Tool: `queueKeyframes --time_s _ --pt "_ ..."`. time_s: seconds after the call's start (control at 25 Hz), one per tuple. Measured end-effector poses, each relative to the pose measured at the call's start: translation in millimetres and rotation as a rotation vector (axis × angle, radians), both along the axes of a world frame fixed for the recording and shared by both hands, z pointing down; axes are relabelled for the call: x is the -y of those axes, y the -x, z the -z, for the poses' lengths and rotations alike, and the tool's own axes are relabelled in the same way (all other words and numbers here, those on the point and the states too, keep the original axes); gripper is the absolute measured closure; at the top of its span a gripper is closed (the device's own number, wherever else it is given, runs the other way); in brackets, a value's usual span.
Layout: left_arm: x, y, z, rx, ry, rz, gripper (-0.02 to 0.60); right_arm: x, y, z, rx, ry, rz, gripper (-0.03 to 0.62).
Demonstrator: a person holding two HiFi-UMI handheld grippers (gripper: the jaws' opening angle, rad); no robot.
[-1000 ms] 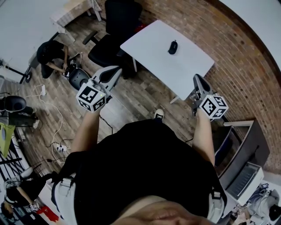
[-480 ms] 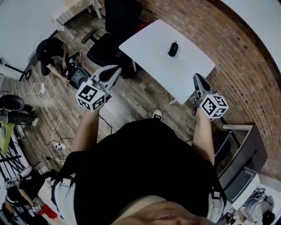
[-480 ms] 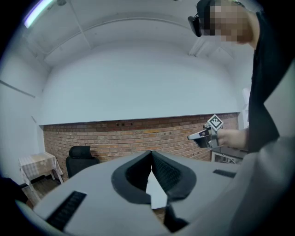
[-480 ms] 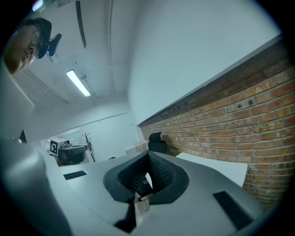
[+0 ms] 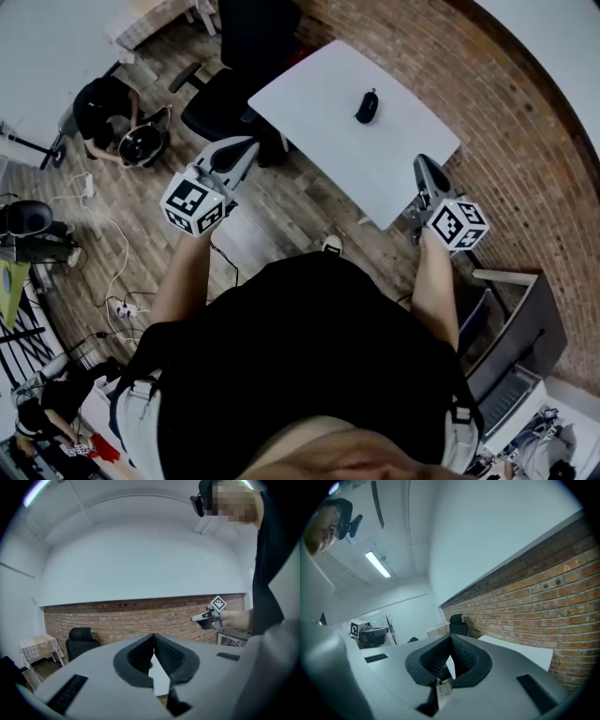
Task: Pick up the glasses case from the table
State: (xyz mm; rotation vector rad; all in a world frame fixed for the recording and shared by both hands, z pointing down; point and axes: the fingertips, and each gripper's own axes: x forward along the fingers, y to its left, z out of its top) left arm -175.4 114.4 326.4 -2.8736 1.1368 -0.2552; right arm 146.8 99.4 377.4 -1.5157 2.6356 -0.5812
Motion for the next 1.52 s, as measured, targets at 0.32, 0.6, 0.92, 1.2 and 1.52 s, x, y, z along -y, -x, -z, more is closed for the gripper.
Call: queueKeyframes --time_s 0.32,0.6,0.92,1.2,1.52 --pt "26.3 -8.0 -7.3 0.004 0.016 0.026 0.571 34.6 -9.2 -6.8 -0.003 0.009 0.026 0.579" --pt "46.9 -13.9 -13.4 0.003 0.027 0.041 0.571 64.4 -17.0 -13.4 -0.013 0.029 0.034 0.579" --pt "73.0 -26.5 -14.9 -0.005 0.032 0.046 0.571 89.4 -28.2 -13.1 -0.023 0.039 0.042 0.579" --pt "90.2 -37.1 -13.6 0.002 0.035 0.051 0.571 109.4 -37.0 -11.8 -0.019 0.036 0.051 0.579" --pt "98.3 -46.8 -11.4 0.01 0.043 0.054 0.571 121.1 -44.4 -10.8 -0.015 0.045 0.061 0.579"
